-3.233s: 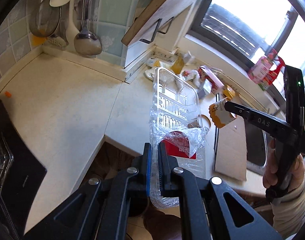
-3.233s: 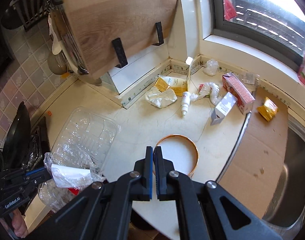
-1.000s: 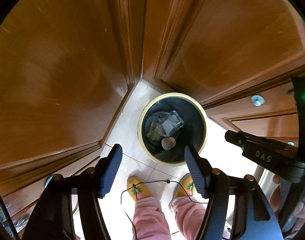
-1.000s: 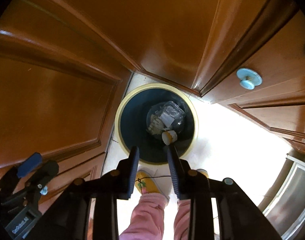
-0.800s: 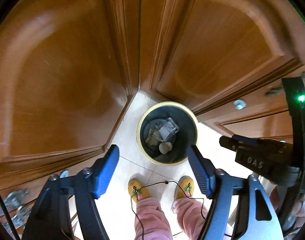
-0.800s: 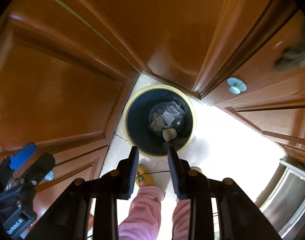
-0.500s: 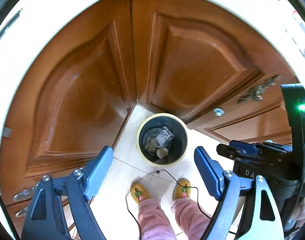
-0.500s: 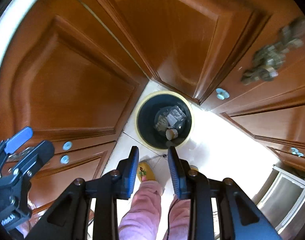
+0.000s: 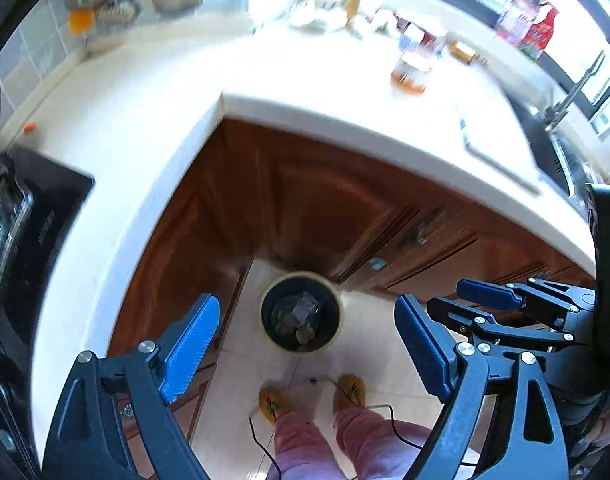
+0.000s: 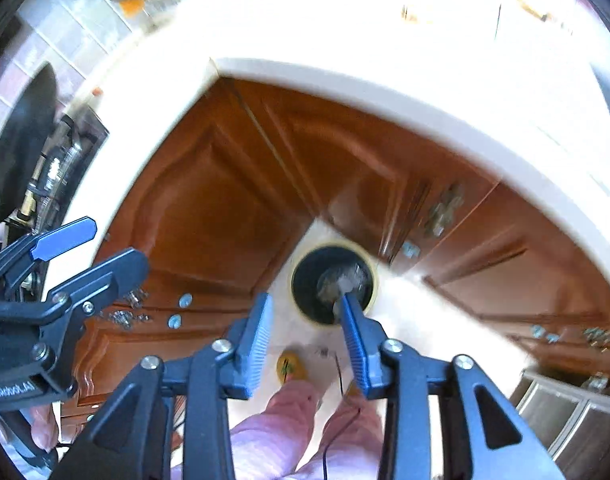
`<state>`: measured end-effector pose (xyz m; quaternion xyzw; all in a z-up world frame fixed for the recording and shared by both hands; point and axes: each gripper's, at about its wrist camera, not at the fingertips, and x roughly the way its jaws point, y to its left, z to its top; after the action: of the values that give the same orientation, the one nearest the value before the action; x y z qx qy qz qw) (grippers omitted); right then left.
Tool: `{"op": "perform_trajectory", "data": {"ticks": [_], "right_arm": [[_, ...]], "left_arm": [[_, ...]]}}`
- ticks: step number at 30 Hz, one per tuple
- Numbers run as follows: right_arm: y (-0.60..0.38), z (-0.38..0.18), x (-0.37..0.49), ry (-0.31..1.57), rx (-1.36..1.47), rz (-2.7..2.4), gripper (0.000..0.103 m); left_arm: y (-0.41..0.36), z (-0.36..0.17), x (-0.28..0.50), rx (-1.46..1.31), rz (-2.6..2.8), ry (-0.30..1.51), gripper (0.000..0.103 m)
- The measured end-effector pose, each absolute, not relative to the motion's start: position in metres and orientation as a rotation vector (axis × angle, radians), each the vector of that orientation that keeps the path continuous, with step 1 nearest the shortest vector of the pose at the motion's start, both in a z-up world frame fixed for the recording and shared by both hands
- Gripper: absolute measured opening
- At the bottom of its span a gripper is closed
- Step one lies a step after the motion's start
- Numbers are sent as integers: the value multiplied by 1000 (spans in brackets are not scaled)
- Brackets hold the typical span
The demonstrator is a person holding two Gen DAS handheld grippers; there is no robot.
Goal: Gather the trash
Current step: 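Raise both tools back up toward the counter, then reach the right tool toward the orange-rimmed cup on the counter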
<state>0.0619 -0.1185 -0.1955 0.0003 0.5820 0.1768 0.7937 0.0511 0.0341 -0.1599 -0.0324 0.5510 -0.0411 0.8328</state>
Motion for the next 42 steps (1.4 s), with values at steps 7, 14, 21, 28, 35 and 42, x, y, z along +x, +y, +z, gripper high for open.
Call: {"op": "perform_trajectory", "data": {"ticks": [7,14,21,28,35,42], "right_arm": [[-137,-125,52,1123,12,366,41],[-145,-69,41,1002,52,294,42],[-152,-29,24,891,77,219,50],[-163,-7,11,806,125,121,53],[-171,3,17,774,107,104,53],[-179,-6,58,760,58,161,58]], "left_arm": [[17,-97,55,-35,-145,1070,89],[12,-28,54,11,-179,926,95],[24,28,39,0,-221,790,102],[33,40,38,-47,-270,749,102],[33,29,53,-118,-267,775,102],[26,18,86,-124,-188,781,102]]}}
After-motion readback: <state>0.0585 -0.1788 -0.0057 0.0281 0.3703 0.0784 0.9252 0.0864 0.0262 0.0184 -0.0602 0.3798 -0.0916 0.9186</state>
